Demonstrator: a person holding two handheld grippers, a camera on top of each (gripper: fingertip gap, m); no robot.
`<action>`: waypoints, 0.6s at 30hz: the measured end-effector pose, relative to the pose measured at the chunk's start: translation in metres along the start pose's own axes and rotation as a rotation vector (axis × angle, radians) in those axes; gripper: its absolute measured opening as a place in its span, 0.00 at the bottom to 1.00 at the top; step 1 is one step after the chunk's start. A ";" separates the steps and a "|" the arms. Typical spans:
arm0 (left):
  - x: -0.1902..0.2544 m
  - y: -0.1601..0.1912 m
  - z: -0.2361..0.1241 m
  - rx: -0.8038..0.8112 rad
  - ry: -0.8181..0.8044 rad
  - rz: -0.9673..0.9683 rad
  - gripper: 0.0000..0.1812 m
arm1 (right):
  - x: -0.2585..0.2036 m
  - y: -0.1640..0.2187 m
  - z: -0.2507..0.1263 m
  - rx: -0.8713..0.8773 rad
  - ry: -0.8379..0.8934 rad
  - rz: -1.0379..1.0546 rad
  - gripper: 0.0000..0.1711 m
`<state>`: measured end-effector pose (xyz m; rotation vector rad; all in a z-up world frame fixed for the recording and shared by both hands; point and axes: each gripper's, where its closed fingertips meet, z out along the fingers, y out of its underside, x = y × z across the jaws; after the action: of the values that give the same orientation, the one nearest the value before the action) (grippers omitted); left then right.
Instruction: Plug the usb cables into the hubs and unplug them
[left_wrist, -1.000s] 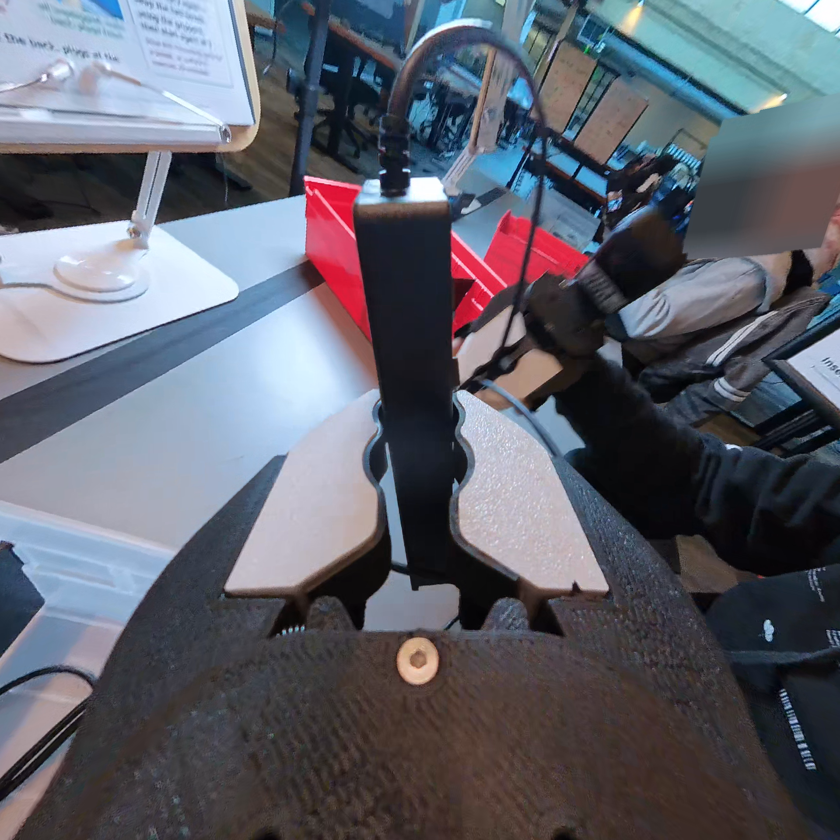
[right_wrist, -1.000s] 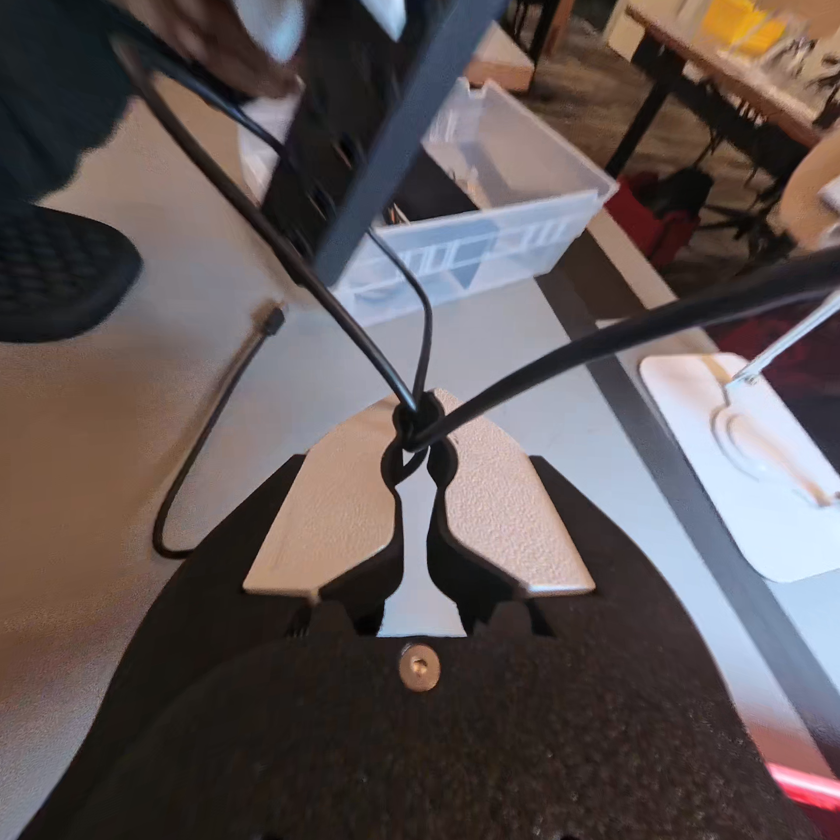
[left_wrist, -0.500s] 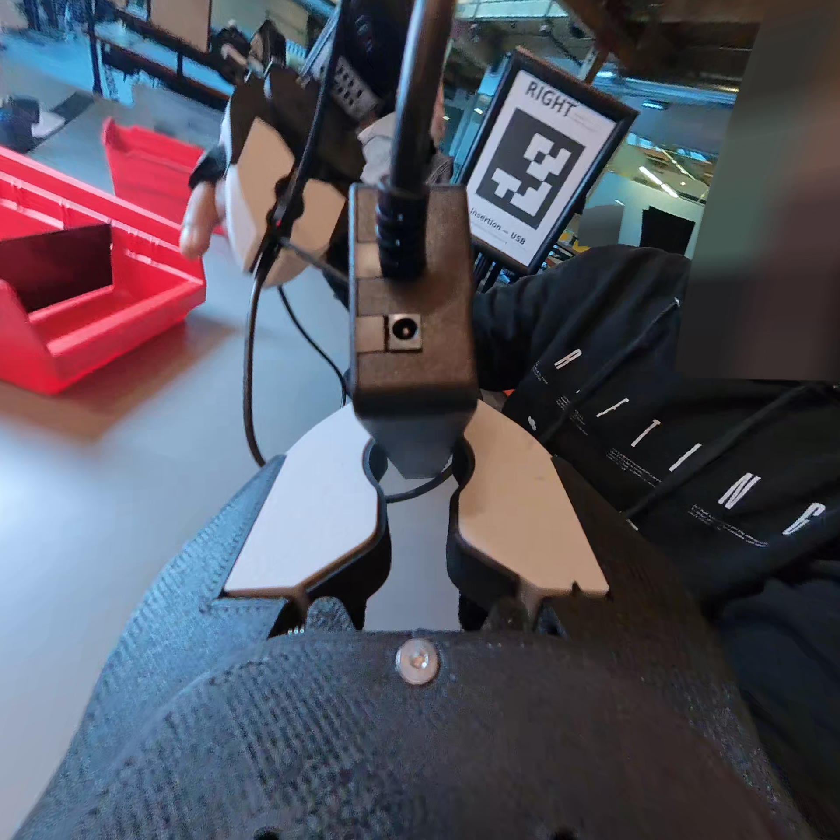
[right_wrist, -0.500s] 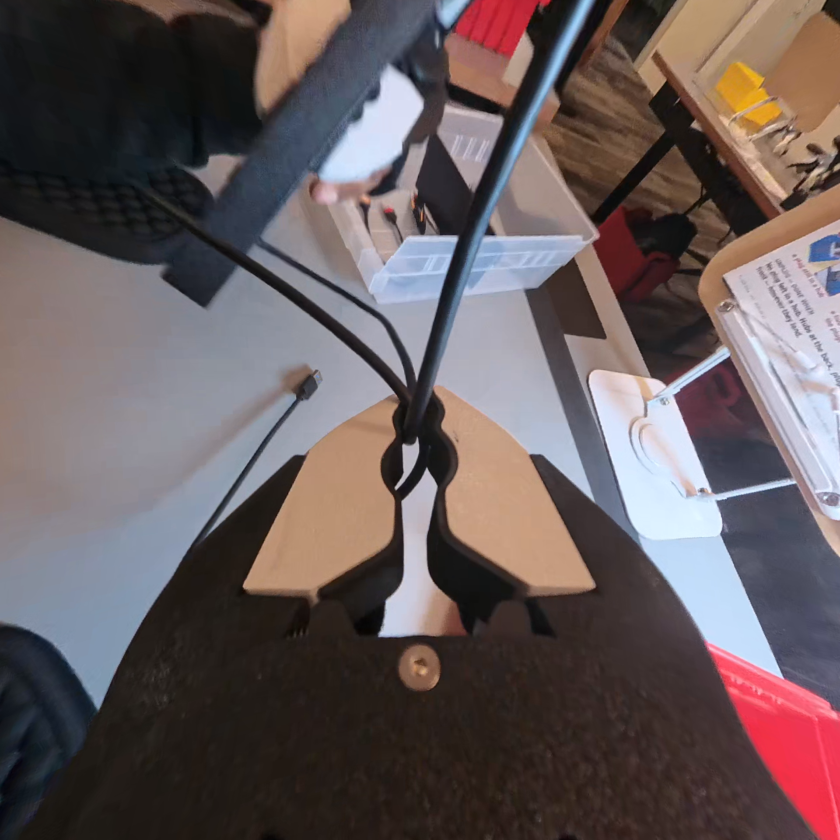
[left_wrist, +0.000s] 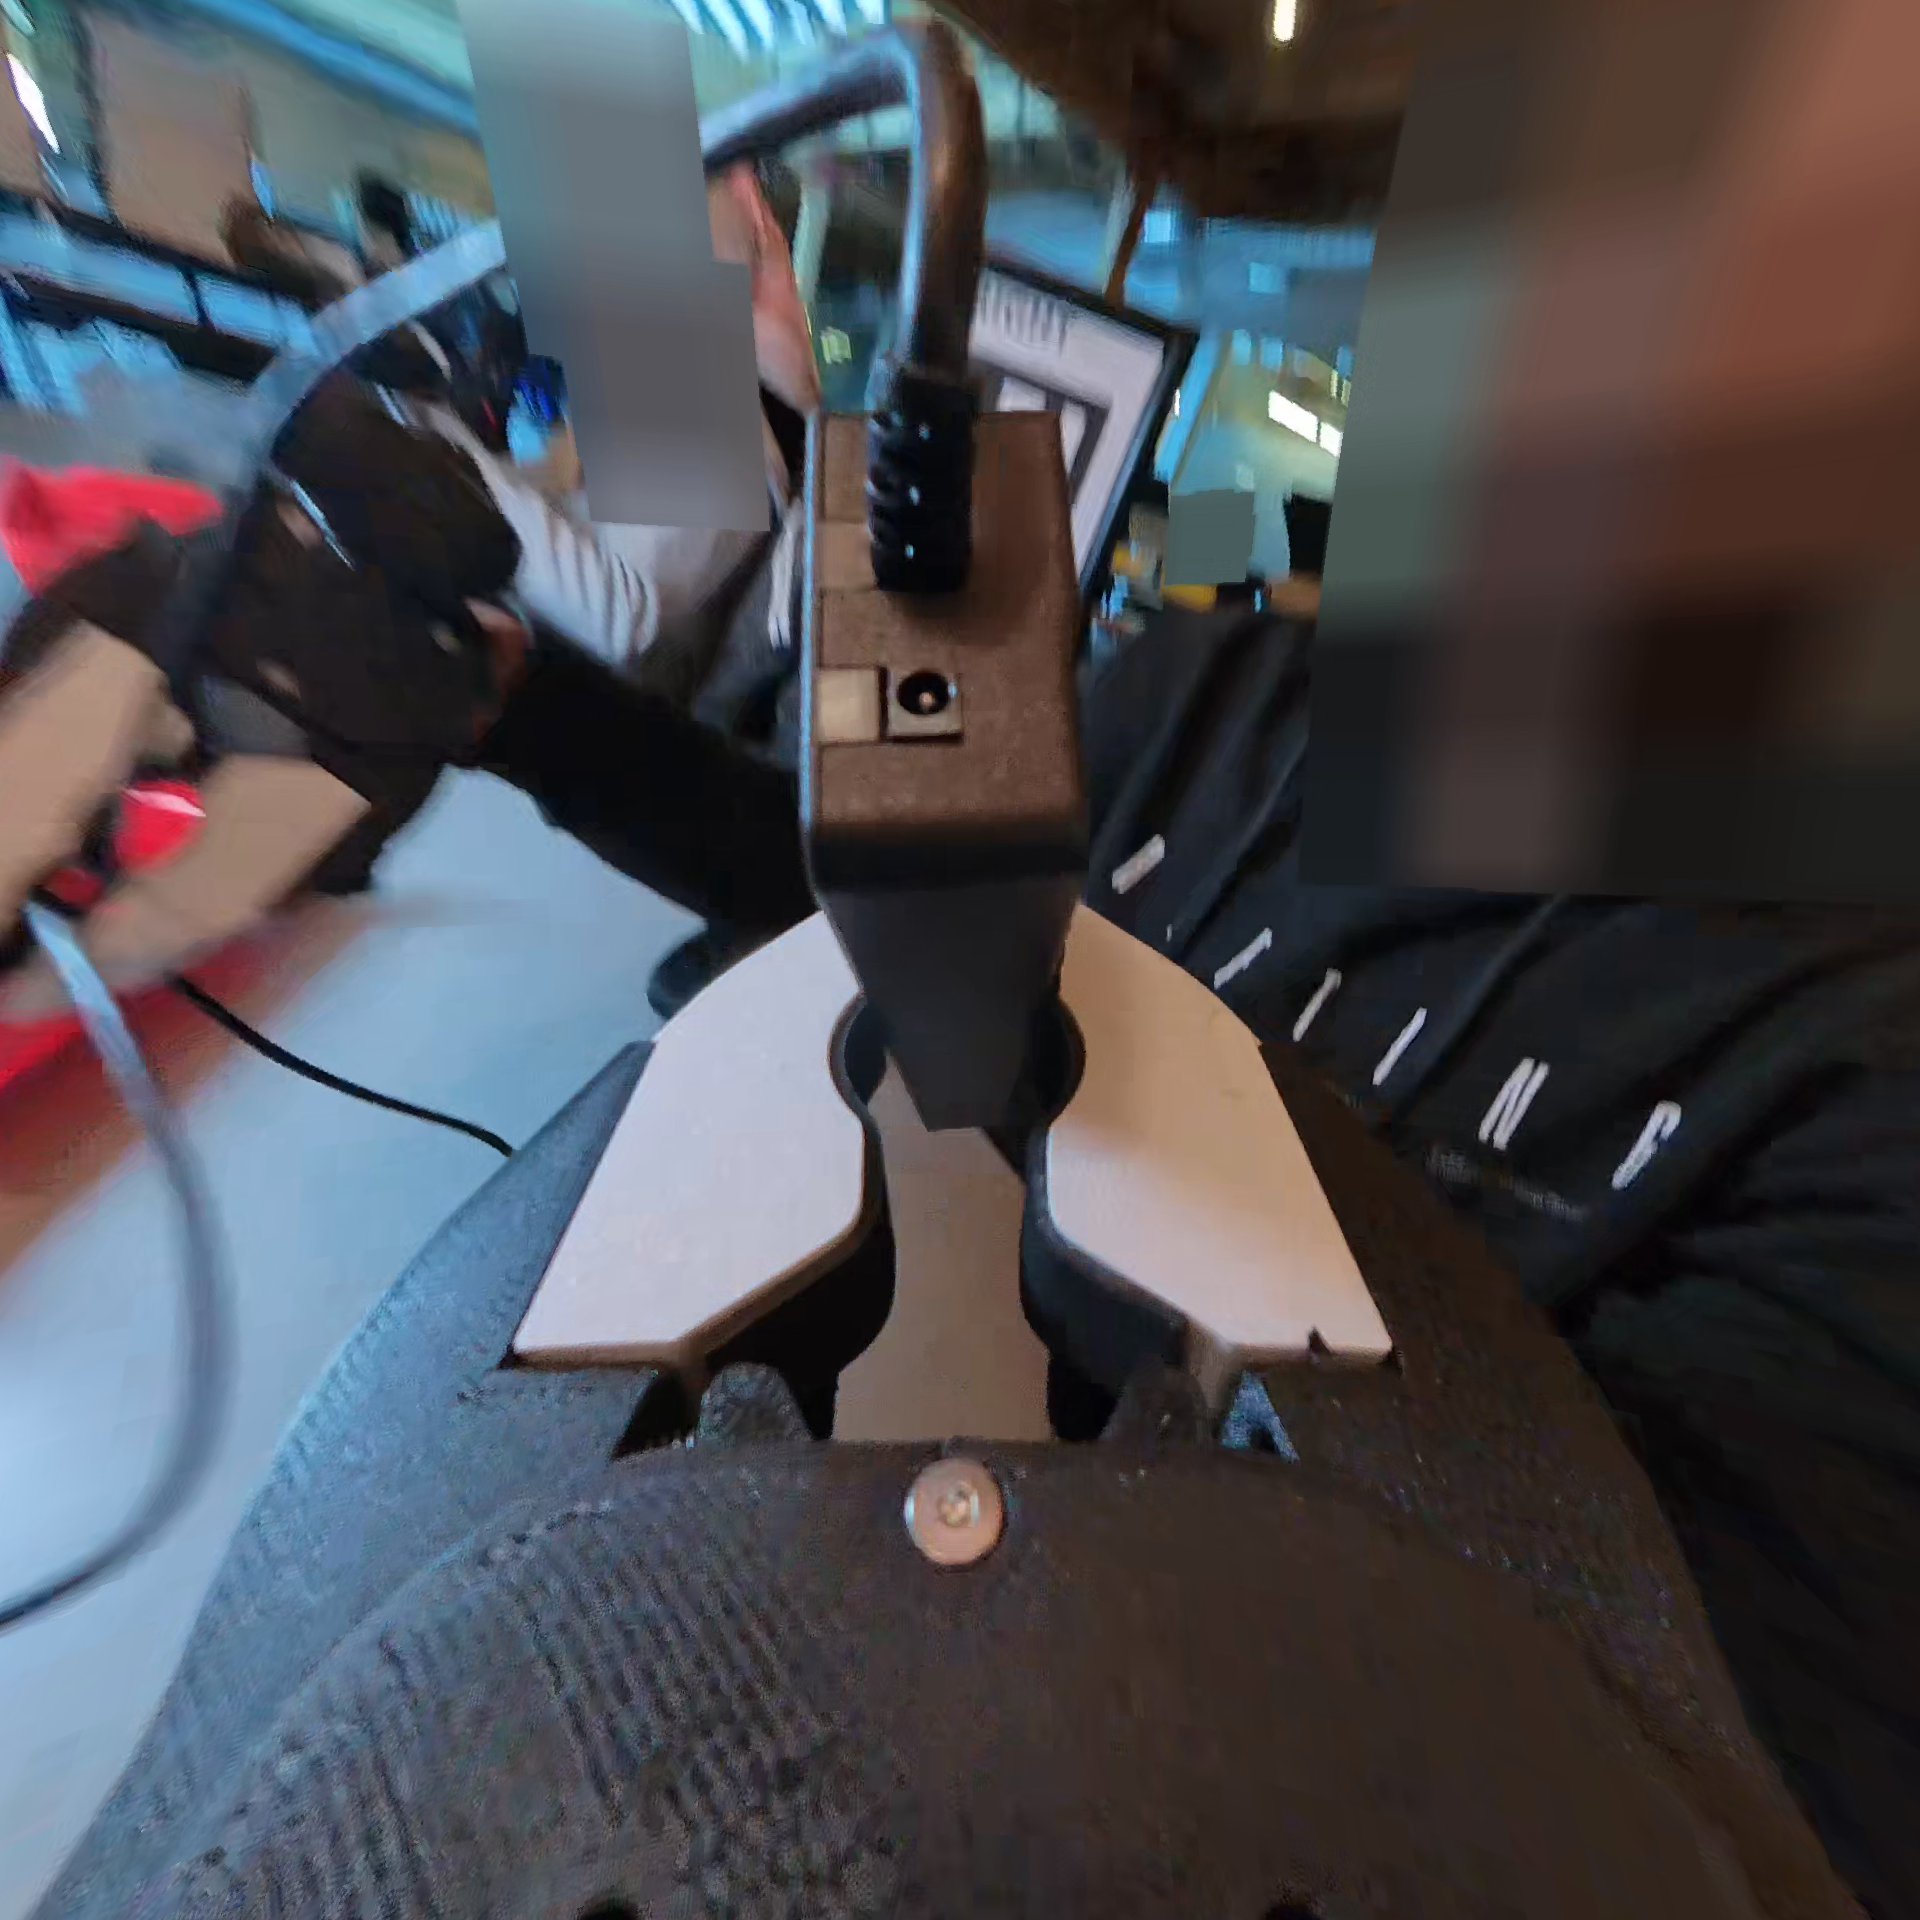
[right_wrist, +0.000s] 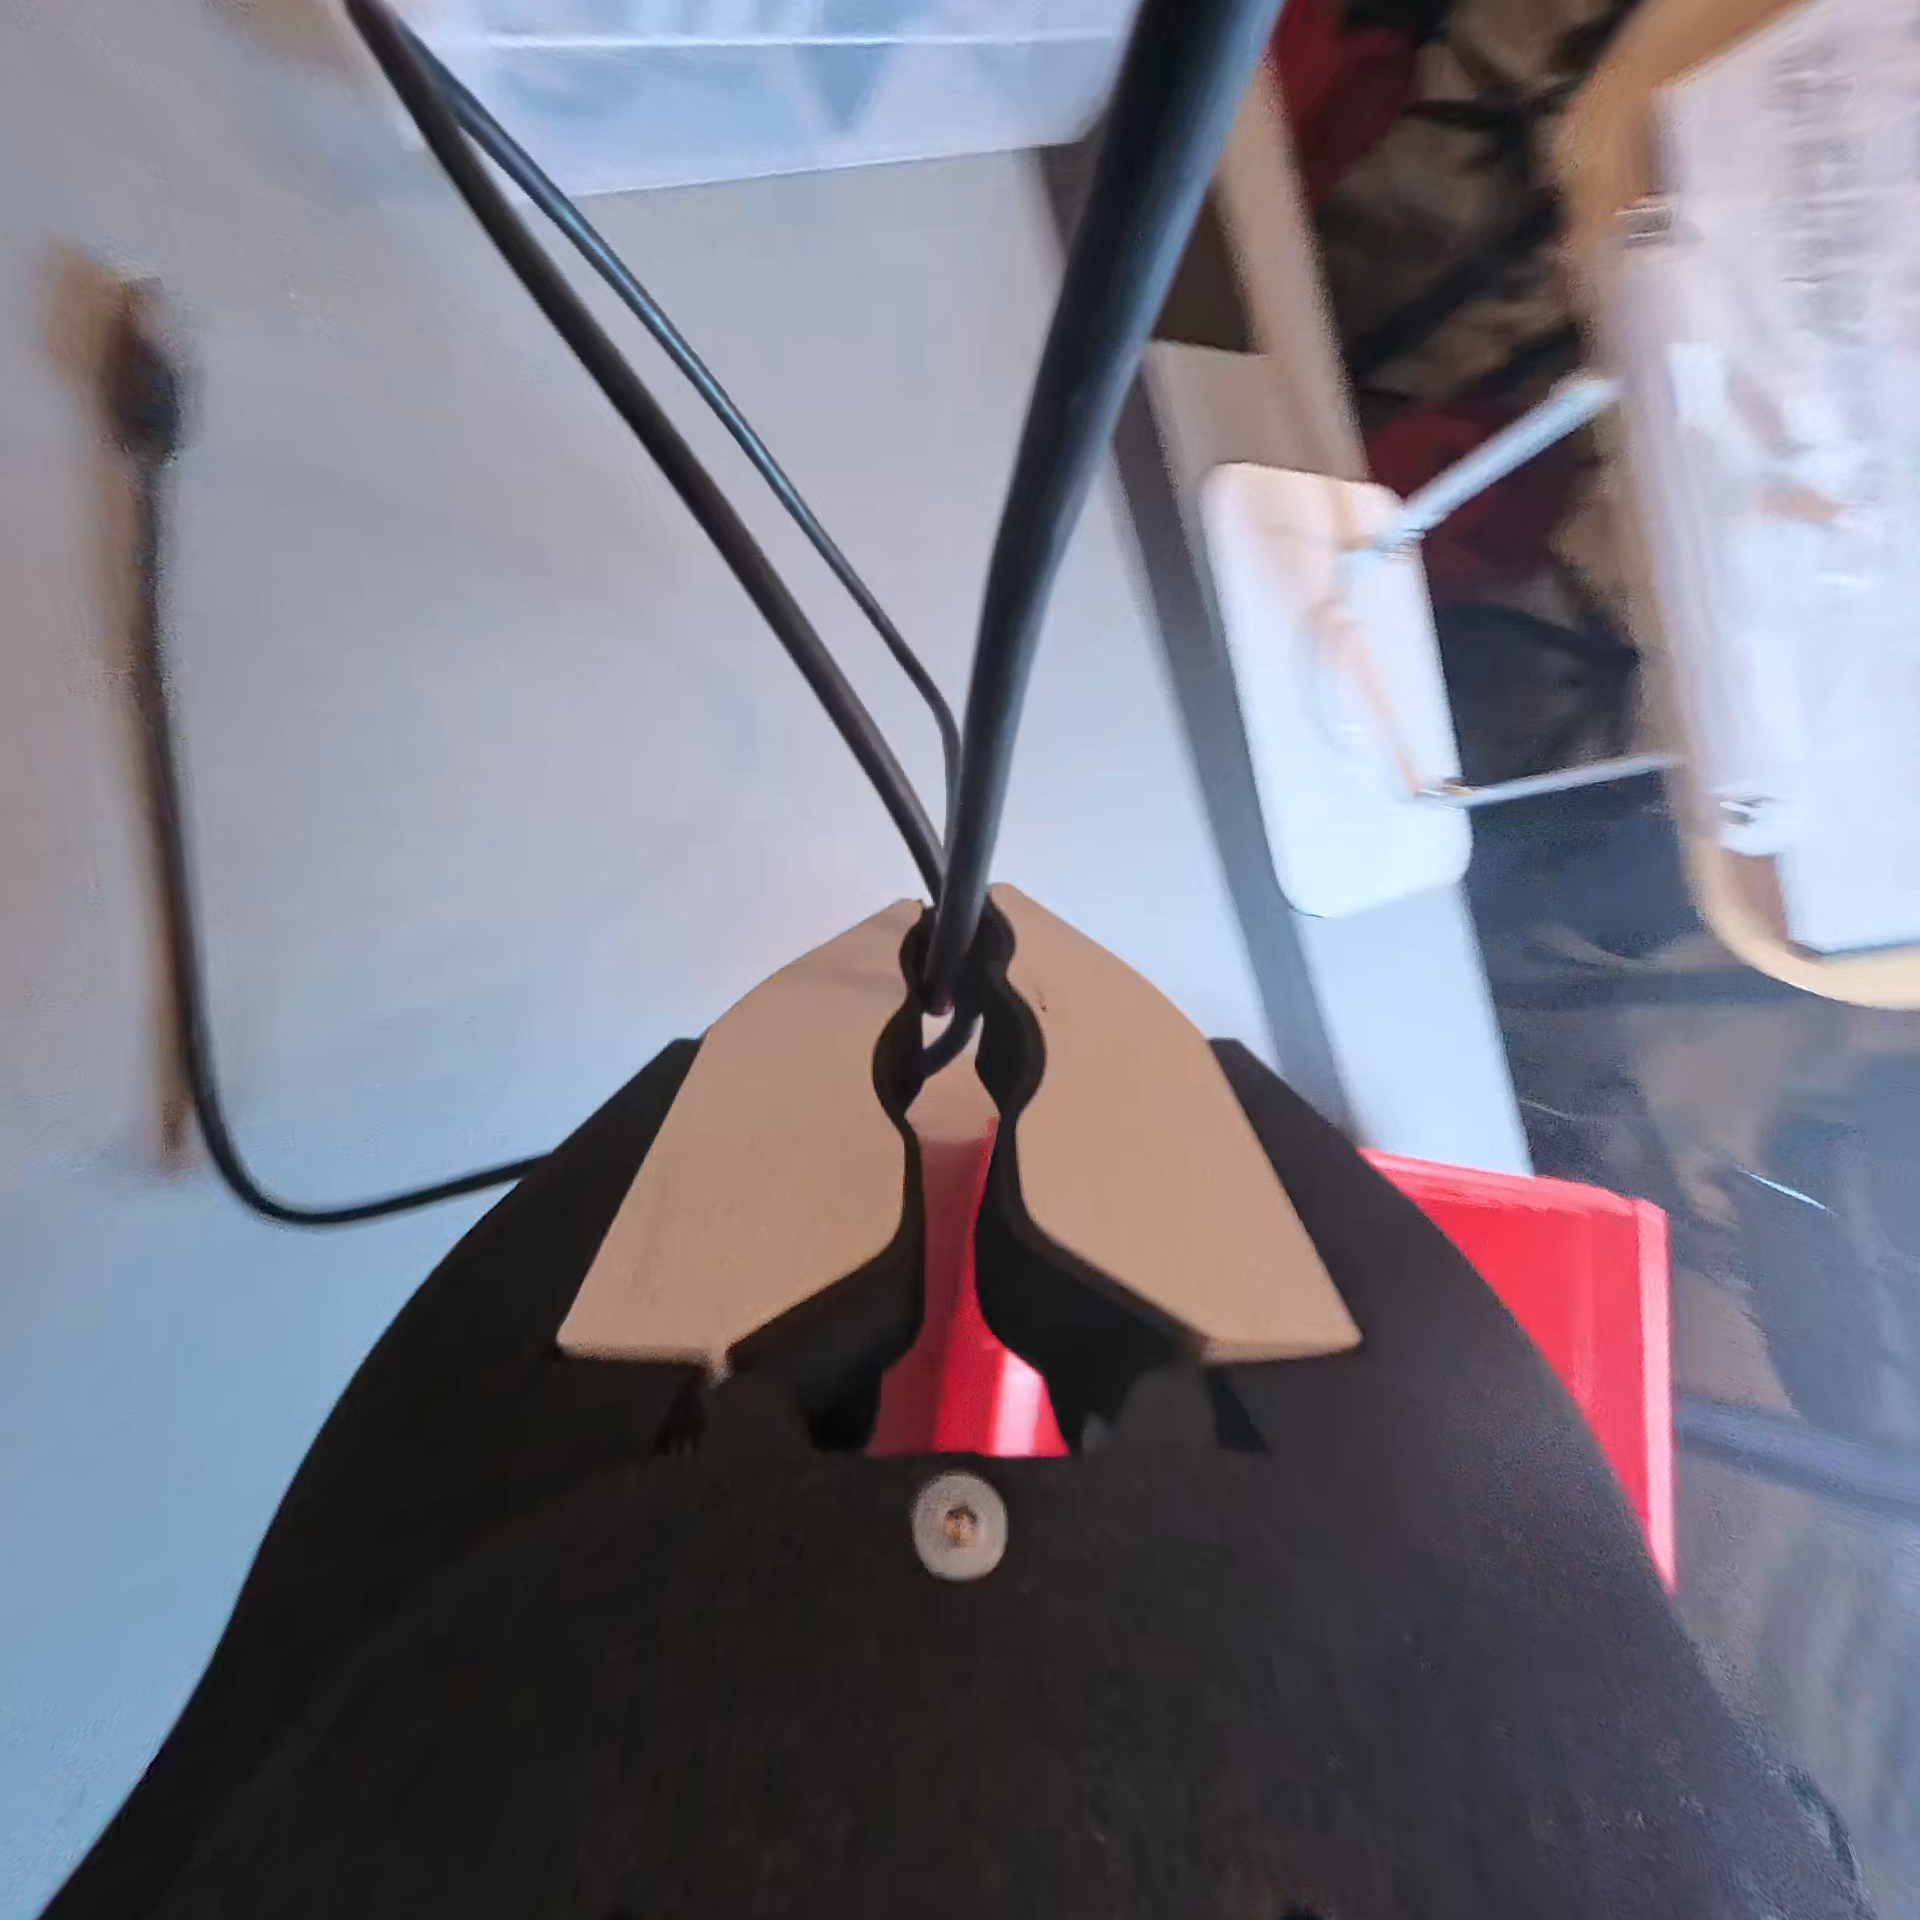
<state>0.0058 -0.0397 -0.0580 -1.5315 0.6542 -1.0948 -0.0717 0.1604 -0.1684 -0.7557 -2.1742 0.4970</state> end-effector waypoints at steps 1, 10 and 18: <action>0.000 0.012 0.007 -0.065 0.016 -0.014 0.14 | 0.010 -0.003 -0.001 0.038 0.049 0.028 0.03; -0.050 0.092 0.040 -0.311 0.033 -0.304 0.14 | -0.002 -0.012 0.001 0.217 -0.166 0.273 0.15; -0.094 0.096 0.018 -0.176 -0.101 -0.519 0.14 | 0.020 0.042 -0.063 0.225 -0.256 0.449 0.43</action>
<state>-0.0035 0.0243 -0.1770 -1.9599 0.2898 -1.3566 -0.0187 0.2112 -0.1414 -1.1067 -2.1237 1.1004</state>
